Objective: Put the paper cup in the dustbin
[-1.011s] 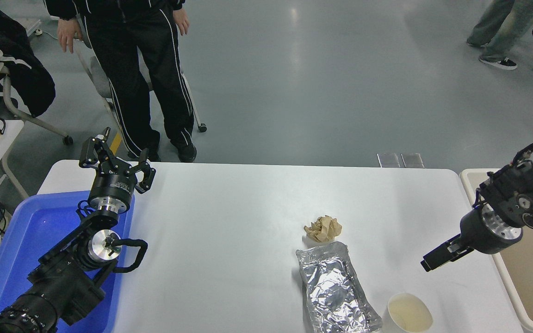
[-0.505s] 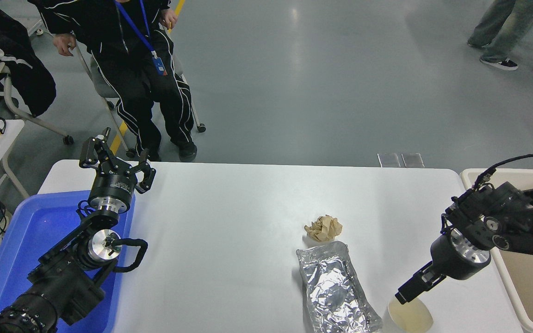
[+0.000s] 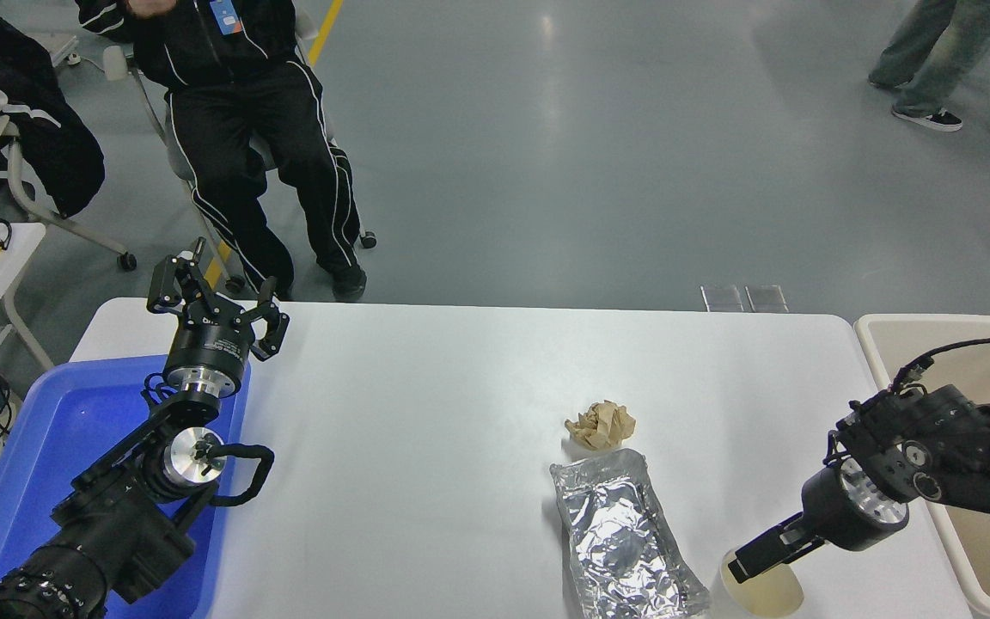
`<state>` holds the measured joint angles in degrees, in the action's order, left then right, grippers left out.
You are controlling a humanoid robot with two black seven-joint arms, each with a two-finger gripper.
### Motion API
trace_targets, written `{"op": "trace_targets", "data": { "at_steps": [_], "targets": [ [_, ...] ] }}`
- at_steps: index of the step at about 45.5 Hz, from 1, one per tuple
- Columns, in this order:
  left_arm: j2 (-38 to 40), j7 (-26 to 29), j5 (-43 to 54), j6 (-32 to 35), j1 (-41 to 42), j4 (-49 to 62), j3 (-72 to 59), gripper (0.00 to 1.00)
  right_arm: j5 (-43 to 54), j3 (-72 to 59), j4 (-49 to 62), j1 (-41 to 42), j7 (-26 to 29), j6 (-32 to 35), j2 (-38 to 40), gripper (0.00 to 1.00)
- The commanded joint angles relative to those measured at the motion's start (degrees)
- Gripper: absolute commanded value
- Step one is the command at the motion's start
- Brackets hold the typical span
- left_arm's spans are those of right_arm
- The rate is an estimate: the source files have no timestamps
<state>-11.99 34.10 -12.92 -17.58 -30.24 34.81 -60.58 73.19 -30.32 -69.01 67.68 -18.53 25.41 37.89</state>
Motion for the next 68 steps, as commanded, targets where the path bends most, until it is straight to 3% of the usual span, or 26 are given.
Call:
{"op": "trace_targets", "data": {
  "at_steps": [1, 2, 4, 5, 6, 7, 30, 37, 50, 56, 62, 68],
  "targets": [
    [0.0, 0.0, 0.0, 0.0, 0.0, 0.0, 0.0, 1.0, 1.6, 1.5, 1.2, -3.1, -0.1, -3.0, 1.4, 0.76],
    [-0.1, 0.0, 0.0, 0.0, 0.0, 0.0, -0.1, 1.0, 2.2, 1.5, 1.1, -2.8, -0.1, -3.0, 1.7, 0.67],
    [0.0, 0.0, 0.0, 0.0, 0.0, 0.0, -0.1, 1.0, 4.1, 1.2, 1.0, -1.9, -0.2, -3.0, 2.2, 0.37],
    [0.0, 0.0, 0.0, 0.0, 0.0, 0.0, 0.0, 1.0, 4.9, 1.2, 1.0, -1.7, -0.3, -3.0, 2.4, 0.3],
    [-0.1, 0.0, 0.0, 0.0, 0.0, 0.0, 0.0, 1.0, 6.3, 1.2, 1.0, -1.2, -0.9, -3.0, 2.8, 0.11],
    [-0.1, 0.0, 0.0, 0.0, 0.0, 0.0, 0.0, 1.0, 6.9, 1.1, 1.0, -1.0, -1.4, -3.0, 2.9, 0.01],
    [0.0, 0.0, 0.0, 0.0, 0.0, 0.0, 0.0, 1.0, 7.4, 1.9, 0.7, 5.1, -3.0, -2.7, 6.2, 0.0],
    [0.0, 0.0, 0.0, 0.0, 0.0, 0.0, 0.0, 1.0, 0.0, 7.4, 1.9, 9.1, -2.9, -2.6, 6.8, 0.0],
    [0.0, 0.0, 0.0, 0.0, 0.0, 0.0, 0.0, 1.0, -14.8, 16.2, 29.4, 5.9, -2.9, -3.2, 4.7, 0.0],
    [0.0, 0.0, 0.0, 0.0, -0.1, 0.0, 0.0, 1.0, -28.9, 16.2, 50.4, -2.4, -2.9, -3.1, 0.4, 0.0],
    [-0.1, 0.0, 0.0, 0.0, 0.0, 0.0, -0.1, 1.0, -36.1, 15.8, 68.9, -10.0, -2.8, -3.1, -5.1, 0.0],
    [0.0, 0.0, 0.0, 0.0, 0.0, 0.0, 0.0, 1.0, -41.8, 16.1, 75.3, -16.0, -2.2, -4.0, -5.8, 0.0]
  ]
}}
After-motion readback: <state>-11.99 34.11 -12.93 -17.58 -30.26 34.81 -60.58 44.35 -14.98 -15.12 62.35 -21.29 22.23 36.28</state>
